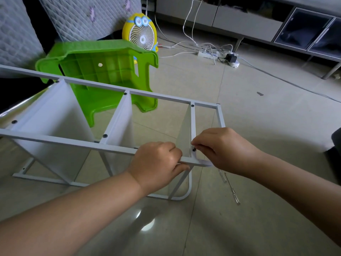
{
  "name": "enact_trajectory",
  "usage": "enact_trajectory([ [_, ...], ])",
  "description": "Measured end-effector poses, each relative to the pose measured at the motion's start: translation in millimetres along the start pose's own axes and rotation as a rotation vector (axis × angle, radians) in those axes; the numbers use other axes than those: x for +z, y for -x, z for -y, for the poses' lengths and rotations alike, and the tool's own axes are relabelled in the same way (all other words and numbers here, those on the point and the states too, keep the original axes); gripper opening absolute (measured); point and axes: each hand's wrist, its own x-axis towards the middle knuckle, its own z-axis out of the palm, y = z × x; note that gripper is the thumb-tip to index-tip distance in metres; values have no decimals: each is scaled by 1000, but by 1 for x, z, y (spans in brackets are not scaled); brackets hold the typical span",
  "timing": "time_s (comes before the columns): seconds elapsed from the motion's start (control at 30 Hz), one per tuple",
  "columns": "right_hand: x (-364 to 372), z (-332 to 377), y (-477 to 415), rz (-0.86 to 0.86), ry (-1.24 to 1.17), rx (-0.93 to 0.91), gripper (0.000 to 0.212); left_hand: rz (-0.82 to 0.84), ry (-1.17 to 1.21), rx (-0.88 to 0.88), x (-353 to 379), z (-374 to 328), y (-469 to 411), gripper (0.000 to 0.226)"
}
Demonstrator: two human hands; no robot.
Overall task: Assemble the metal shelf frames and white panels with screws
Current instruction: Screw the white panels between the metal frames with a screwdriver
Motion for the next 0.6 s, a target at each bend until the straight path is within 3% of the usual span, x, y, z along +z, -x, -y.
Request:
enact_trajectory([
  [0.2,-8,-1,-6,217,97,-2,20,14,33,108,-7,18,6,34],
  [0.4,-19,-5,-15,387,178,-136,28,-14,58,168,-9,27,4,30],
  [0.6,-23,6,-27,507,225,-50,28,-24,122,157,-5,28,5,31],
])
